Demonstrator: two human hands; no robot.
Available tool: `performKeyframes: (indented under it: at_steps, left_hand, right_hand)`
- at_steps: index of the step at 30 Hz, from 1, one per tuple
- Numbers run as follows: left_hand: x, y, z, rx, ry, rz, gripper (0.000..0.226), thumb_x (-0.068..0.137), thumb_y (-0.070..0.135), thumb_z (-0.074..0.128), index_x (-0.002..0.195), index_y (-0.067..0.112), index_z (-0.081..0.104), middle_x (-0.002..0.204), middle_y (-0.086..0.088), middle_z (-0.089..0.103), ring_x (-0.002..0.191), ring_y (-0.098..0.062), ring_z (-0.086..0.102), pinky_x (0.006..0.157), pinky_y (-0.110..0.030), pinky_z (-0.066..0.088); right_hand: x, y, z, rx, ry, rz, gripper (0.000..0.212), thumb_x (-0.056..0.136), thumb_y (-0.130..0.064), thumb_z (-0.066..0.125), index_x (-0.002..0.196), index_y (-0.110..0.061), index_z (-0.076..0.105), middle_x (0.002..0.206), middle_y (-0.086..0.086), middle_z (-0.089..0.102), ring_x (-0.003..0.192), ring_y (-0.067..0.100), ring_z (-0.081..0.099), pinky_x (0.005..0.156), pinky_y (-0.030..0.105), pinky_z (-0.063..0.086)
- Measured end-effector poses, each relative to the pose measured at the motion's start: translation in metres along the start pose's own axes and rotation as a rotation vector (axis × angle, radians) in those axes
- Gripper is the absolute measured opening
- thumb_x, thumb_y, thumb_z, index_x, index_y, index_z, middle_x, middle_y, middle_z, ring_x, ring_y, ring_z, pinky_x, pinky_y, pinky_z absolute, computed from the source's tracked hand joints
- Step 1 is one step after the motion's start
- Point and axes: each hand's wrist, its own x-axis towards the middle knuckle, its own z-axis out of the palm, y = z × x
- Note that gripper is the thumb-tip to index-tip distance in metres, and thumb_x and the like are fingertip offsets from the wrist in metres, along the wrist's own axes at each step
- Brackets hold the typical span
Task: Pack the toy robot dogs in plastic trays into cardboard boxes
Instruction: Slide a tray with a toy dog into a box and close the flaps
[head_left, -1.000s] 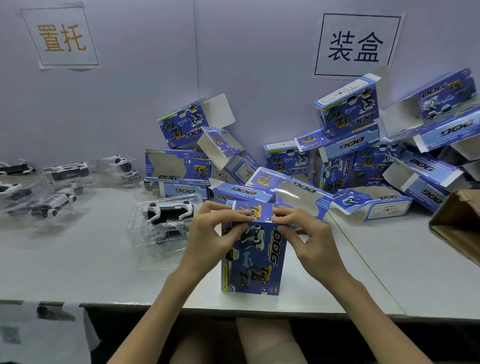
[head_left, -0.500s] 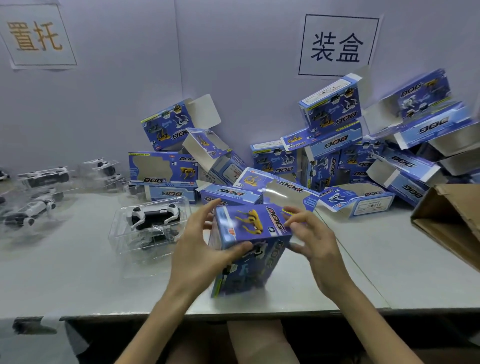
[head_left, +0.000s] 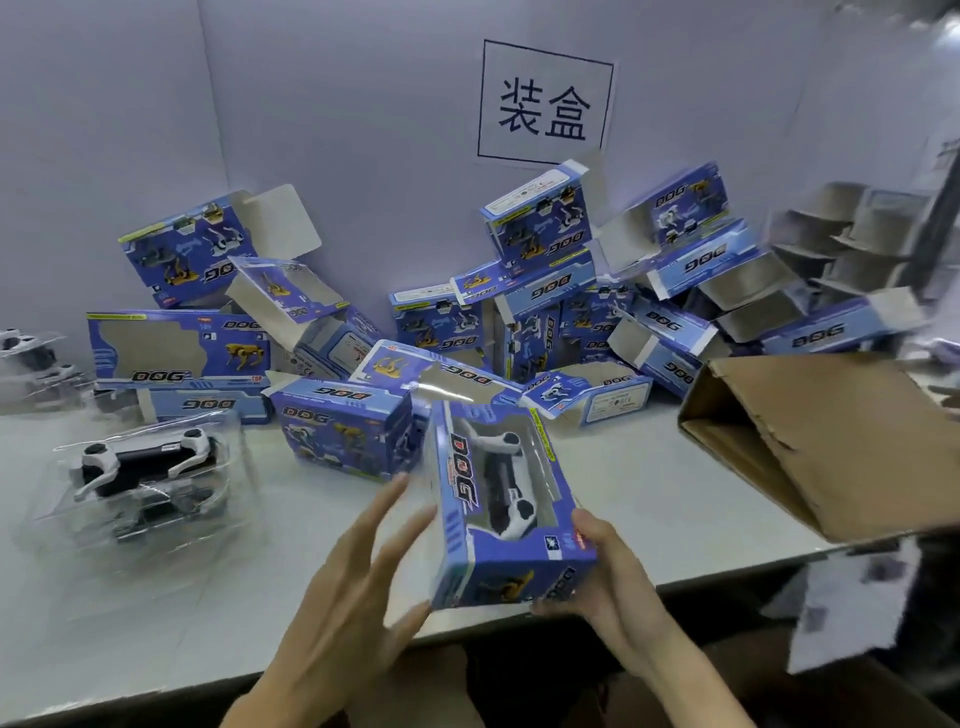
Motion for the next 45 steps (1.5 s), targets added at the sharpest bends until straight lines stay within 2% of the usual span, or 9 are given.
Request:
performKeyframes:
  at_steps: [5,8,12,18,27,33,39,42,45]
  left_hand:
    - [-0.023,-0.04,0.009,0.028,-0.146,-0.364,0.086,0.073,0.019,0.085,0.144,0.028,0.037,0.158,0.002,0.022,0.092,-0.023,0.067,0.062,-0.031,0.054]
    - [-0.031,-0.05,0.012,0.011,-0.261,-0.558,0.066,0.087,0.032,0.071,0.143,0.031,0.038,0.159,0.007,0.016,0.099,-0.021,0.065,0.078,-0.036,0.052]
    - [-0.026,-0.046,0.013,0.069,-0.365,-0.585,0.057,0.091,0.039,0.064,0.143,0.03,0.041,0.158,0.006,0.021,0.088,-0.024,0.066,0.083,-0.034,0.048]
    - [-0.028,-0.047,0.015,0.11,-0.392,-0.526,0.039,0.094,0.041,0.059,0.132,0.035,0.052,0.151,0.009,0.035,0.101,-0.019,0.063,0.09,-0.03,0.043]
    - [-0.031,-0.047,0.012,0.064,-0.36,-0.529,0.022,0.094,0.041,0.055,0.115,0.037,0.061,0.14,0.011,0.045,0.108,-0.015,0.056,0.092,-0.024,0.035]
    - [-0.032,-0.047,0.013,0.058,-0.346,-0.554,0.021,0.093,0.042,0.054,0.112,0.039,0.061,0.138,0.015,0.045,0.106,-0.014,0.056,0.09,-0.021,0.032]
    - [-0.032,-0.05,0.014,0.039,-0.336,-0.556,0.02,0.093,0.042,0.053,0.112,0.039,0.06,0.134,0.018,0.045,0.108,-0.01,0.055,0.091,-0.018,0.031]
    - [-0.031,-0.048,0.013,0.035,-0.333,-0.557,0.019,0.093,0.042,0.054,0.111,0.039,0.061,0.131,0.019,0.046,0.107,-0.009,0.054,0.091,-0.019,0.031]
    - [-0.029,-0.047,0.011,-0.004,-0.316,-0.573,0.021,0.092,0.047,0.056,0.111,0.04,0.061,0.126,0.025,0.047,0.108,-0.003,0.054,0.094,-0.02,0.034]
  right_hand:
    - [0.012,-0.035,-0.032,0.224,0.397,-0.399,0.039,0.091,-0.033,0.056,0.116,-0.004,0.051,0.113,0.025,0.061,0.091,0.03,0.065,0.065,0.043,0.06]
    - [0.034,-0.092,-0.052,0.38,0.381,-0.541,0.038,0.103,-0.043,0.04,0.135,-0.024,0.047,0.134,0.004,0.056,0.117,0.026,0.056,0.099,0.053,0.048]
    - [0.058,-0.103,-0.066,-0.168,0.32,-0.352,0.044,0.108,-0.039,0.03,0.152,-0.035,0.033,0.16,-0.01,0.03,0.148,0.022,0.029,0.114,0.05,0.027]
    - [0.072,-0.031,-0.033,-0.549,0.169,-0.091,0.031,0.098,-0.016,0.059,0.126,-0.029,0.059,0.137,0.006,0.056,0.11,0.012,0.06,0.088,0.034,0.052]
    - [0.144,-0.002,0.027,-1.112,0.18,-0.322,0.092,0.081,-0.024,0.081,0.156,-0.023,0.026,0.165,0.001,0.009,0.151,0.018,0.017,0.113,0.03,0.027]
    - [0.185,0.002,0.028,-1.433,0.246,-0.31,0.085,0.09,-0.031,0.071,0.158,-0.025,0.02,0.168,0.002,-0.008,0.149,0.032,0.02,0.109,0.044,0.039]
    - [0.187,-0.005,-0.004,-1.252,0.372,-0.351,0.043,0.101,-0.03,0.057,0.138,-0.009,0.054,0.137,0.015,0.056,0.123,0.033,0.053,0.091,0.037,0.044]
    - [0.17,-0.013,-0.015,-0.895,0.58,-0.358,0.038,0.101,-0.037,0.055,0.116,-0.005,0.067,0.1,0.014,0.067,0.103,0.037,0.061,0.076,0.033,0.041]
    - [0.15,-0.028,-0.021,-0.392,0.571,-0.275,0.046,0.102,-0.038,0.052,0.106,0.004,0.067,0.097,0.021,0.069,0.091,0.038,0.067,0.085,0.047,0.052]
